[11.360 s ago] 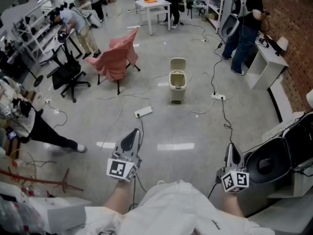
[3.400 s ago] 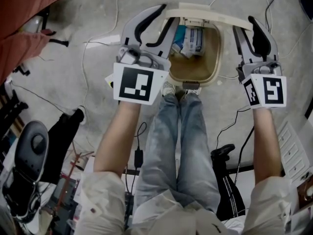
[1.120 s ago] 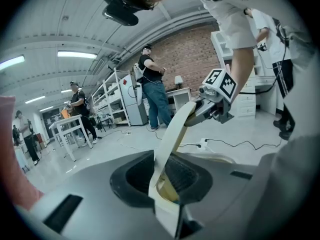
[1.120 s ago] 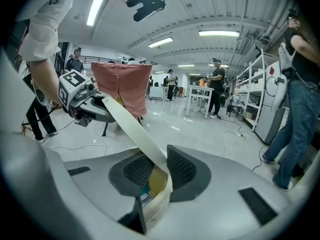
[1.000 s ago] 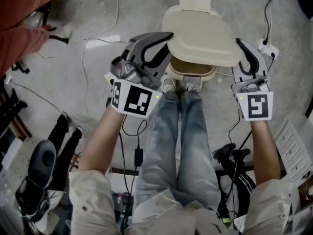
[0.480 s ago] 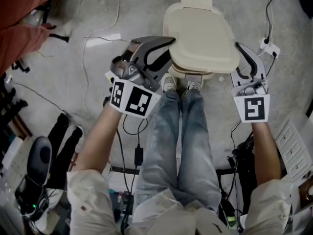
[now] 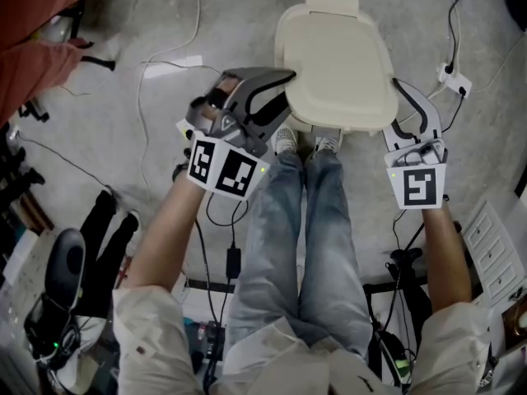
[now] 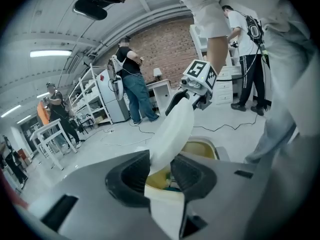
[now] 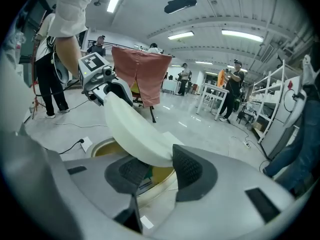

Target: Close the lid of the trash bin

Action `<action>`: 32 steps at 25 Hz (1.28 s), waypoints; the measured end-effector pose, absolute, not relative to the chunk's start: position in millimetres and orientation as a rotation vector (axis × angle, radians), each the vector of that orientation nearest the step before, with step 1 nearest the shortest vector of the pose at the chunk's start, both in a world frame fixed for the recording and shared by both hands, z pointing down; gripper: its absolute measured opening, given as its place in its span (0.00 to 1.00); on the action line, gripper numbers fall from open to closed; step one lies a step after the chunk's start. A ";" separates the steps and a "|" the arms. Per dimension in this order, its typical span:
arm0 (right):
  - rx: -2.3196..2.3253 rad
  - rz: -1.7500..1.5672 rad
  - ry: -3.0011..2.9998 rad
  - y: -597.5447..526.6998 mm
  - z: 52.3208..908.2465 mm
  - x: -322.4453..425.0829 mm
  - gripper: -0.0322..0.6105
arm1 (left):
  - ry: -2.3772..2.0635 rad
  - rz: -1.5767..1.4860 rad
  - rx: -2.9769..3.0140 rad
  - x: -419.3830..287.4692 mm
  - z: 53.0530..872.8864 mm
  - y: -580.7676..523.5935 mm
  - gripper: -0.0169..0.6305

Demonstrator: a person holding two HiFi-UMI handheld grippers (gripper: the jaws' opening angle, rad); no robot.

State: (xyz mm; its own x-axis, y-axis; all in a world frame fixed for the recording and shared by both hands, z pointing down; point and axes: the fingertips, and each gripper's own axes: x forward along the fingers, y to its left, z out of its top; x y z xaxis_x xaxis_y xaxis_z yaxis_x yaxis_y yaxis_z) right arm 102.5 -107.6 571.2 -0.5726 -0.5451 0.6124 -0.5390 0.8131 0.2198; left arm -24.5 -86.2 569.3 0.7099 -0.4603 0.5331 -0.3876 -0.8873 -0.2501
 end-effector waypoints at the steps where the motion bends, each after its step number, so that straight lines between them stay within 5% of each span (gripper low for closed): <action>1: 0.783 -0.027 -2.302 -106.4 571.6 101.8 0.30 | 0.686 -0.925 -2.789 -24.2 570.5 -84.6 0.24; 32: 0.431 -0.023 -2.247 -56.0 616.1 96.8 0.58 | 0.315 -1.062 -2.811 -17.5 611.9 -40.8 0.41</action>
